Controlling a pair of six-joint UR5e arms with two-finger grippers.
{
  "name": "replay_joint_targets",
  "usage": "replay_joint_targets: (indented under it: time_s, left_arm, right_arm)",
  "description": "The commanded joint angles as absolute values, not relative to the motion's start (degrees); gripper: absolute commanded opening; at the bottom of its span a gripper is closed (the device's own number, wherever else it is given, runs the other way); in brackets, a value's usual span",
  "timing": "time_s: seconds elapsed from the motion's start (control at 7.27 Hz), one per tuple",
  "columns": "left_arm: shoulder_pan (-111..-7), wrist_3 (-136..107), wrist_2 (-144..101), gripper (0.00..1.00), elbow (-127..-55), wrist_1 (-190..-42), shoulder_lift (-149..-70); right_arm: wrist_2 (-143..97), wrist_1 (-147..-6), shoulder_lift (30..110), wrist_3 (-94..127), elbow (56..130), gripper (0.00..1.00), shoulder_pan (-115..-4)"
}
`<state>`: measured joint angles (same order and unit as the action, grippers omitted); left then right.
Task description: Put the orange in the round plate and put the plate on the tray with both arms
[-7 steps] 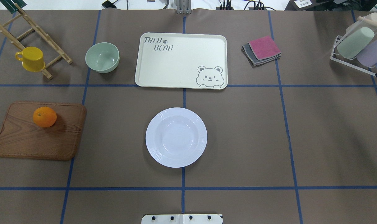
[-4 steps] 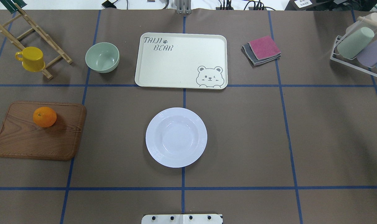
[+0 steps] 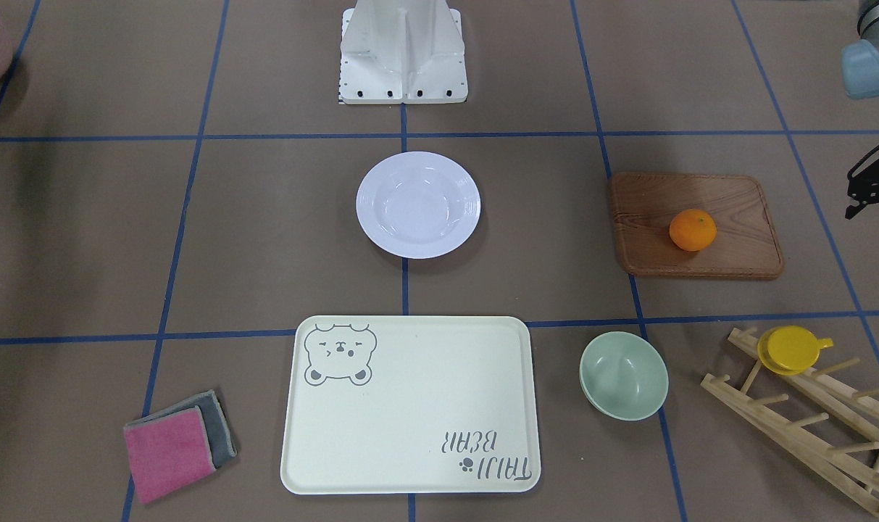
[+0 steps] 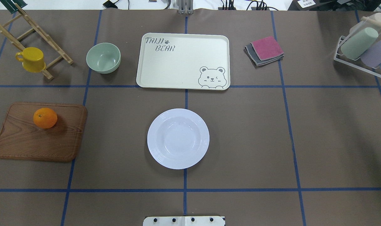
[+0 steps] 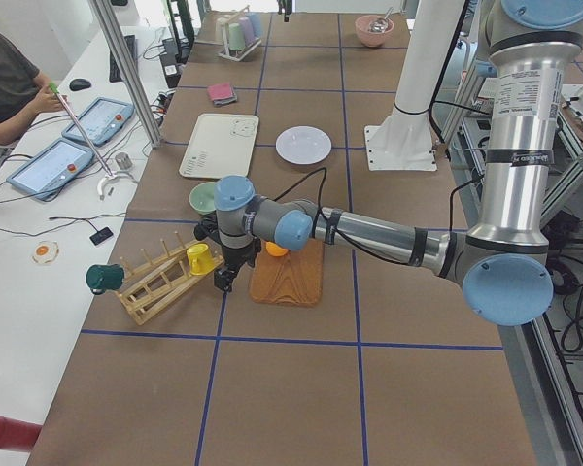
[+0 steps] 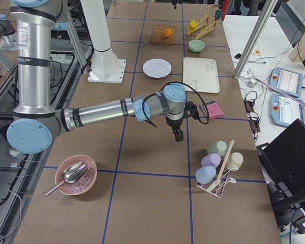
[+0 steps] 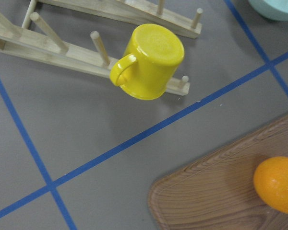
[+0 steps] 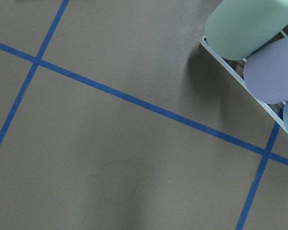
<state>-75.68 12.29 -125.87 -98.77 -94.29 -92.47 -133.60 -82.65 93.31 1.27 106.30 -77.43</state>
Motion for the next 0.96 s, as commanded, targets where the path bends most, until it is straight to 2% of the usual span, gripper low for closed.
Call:
replay_joint_targets:
  time_s: [0.0, 0.28, 0.55, 0.83]
  left_arm:
    - [-75.6, 15.5, -124.9, 0.99, -99.5, -88.7, -93.1]
    - [-75.2, 12.2, -125.9, 0.99, -99.6, -89.6, -93.6]
    - [-71.6, 4.9, -127.3, 0.99, -99.3, -90.1, -97.4]
    - [-64.3, -2.3, -129.8, 0.99, -99.6, -93.5, -97.7]
  right_arm:
    - [-133.9, -82.6, 93.3, 1.1, 106.1, 1.00, -77.3]
    - [-133.4, -82.4, 92.0, 1.1, 106.0, 1.00, -71.8]
    - [-133.5, -82.4, 91.4, 1.8, 106.3, 1.00, -70.5]
    - [-133.3, -82.5, 91.6, 1.9, 106.2, 1.00, -69.0]
